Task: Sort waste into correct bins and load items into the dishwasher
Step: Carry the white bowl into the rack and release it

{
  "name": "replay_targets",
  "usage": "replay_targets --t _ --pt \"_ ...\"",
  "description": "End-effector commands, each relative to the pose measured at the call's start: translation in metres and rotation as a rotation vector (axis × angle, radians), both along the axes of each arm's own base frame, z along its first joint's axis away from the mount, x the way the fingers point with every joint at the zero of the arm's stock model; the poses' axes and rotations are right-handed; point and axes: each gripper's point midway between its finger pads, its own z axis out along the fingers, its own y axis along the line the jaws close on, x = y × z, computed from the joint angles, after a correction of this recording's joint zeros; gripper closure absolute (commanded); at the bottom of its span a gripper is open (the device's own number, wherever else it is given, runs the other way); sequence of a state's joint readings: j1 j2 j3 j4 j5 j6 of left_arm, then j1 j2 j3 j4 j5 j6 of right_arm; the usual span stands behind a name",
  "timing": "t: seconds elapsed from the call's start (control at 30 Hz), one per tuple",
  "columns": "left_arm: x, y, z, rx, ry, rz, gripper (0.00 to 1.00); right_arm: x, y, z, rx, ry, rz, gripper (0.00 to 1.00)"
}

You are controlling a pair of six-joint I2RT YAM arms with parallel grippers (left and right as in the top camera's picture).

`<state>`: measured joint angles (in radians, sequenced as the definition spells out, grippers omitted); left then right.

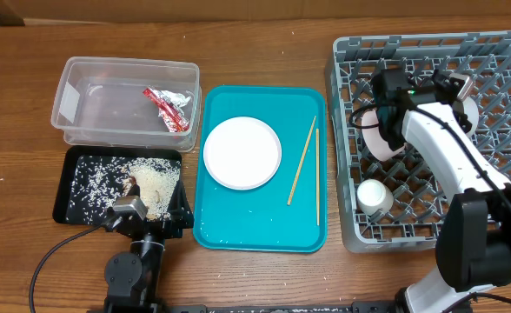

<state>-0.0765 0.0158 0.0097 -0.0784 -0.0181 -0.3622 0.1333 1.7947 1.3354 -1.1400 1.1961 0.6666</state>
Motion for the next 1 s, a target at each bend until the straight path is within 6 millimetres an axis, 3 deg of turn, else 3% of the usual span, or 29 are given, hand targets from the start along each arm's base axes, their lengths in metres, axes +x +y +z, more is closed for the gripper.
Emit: replay_targets --t 0.0,0.17,0.37,0.47,0.67,0.9,0.97 --pt "0.0 0.0 0.001 0.021 -0.01 -0.006 0.0 0.0 0.012 -0.001 -0.004 0.029 0.038 0.96" --pt "0.0 0.0 0.001 0.021 -0.01 -0.006 0.0 -0.002 0.033 -0.008 0.037 0.068 0.088 0.96" --pt "0.0 0.0 0.001 0.021 -0.01 -0.006 0.0 -0.002 0.048 -0.002 -0.008 0.091 0.14 0.95" --pt "0.0 0.0 0.001 0.021 -0.01 -0.006 0.0 -0.004 0.056 0.0 -0.014 0.1 0.162 0.74" --pt "0.0 0.0 0.001 0.021 -0.01 -0.006 0.0 -0.011 0.075 0.01 -0.003 0.043 0.186 0.58" --pt "0.0 0.0 0.001 0.021 -0.01 -0.006 0.0 -0.018 0.085 0.022 0.024 -0.03 0.191 0.58" --pt "0.0 0.0 0.001 0.021 -0.01 -0.006 0.0 -0.019 0.084 0.028 0.034 -0.065 0.179 0.62"
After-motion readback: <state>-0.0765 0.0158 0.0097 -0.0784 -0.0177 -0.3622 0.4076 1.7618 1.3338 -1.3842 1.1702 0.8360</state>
